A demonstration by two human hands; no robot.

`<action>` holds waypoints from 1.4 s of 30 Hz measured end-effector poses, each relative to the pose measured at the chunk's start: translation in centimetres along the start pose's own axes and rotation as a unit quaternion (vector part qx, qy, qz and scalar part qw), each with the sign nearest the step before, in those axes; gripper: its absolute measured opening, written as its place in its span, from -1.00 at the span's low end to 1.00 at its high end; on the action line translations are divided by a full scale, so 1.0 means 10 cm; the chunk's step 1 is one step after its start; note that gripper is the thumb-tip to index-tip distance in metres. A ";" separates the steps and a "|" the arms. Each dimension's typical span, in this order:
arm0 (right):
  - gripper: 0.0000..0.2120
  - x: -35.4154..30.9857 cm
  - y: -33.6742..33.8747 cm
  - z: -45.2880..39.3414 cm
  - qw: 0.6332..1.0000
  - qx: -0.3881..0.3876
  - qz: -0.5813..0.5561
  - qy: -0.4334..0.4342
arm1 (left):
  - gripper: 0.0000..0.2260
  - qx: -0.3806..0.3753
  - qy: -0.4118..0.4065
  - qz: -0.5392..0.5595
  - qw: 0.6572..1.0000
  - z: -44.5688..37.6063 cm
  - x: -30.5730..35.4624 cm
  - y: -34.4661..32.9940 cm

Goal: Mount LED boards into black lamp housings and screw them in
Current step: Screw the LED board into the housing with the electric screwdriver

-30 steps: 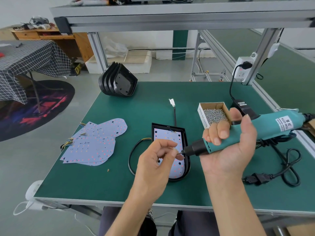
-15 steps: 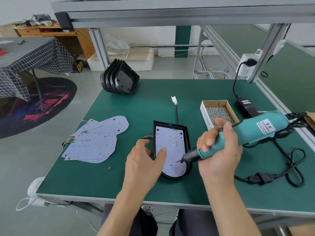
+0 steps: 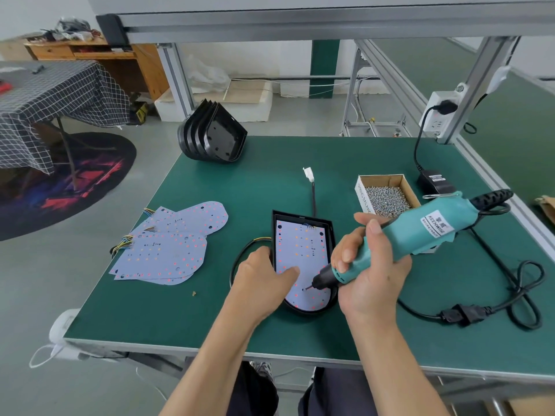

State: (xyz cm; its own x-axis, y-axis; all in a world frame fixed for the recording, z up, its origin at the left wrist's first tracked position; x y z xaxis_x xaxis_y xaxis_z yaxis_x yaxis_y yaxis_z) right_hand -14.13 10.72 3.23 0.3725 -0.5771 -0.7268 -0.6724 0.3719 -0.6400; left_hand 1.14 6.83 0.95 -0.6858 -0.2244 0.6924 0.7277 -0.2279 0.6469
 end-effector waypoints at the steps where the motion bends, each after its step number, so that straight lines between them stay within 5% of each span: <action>1: -0.87 0.00 -0.01 0.00 1.000 -0.002 0.002 0.001 | -0.73 0.001 0.001 0.002 1.000 0.00 0.00 0.00; 42: -0.85 0.02 -0.10 0.05 0.995 -0.065 0.067 0.019 | -0.72 0.024 -0.001 0.009 1.000 0.01 0.00 -0.04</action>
State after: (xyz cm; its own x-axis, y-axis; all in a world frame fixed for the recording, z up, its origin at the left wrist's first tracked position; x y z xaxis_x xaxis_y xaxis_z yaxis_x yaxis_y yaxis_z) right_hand -13.07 10.61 3.55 0.2508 -0.5566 -0.7920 -0.7926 0.3516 -0.4981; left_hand 0.87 7.01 0.75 -0.6719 -0.2262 0.7052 0.7403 -0.1775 0.6484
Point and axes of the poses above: each hand's wrist, its own z-axis away from the middle knuckle, its own y-axis out of the back of the hand, x = y × z, the point moved 2 cm from there along -z, towards the middle knuckle, and after that the axes turned 6 degrees about y, right-handed, at the moved point
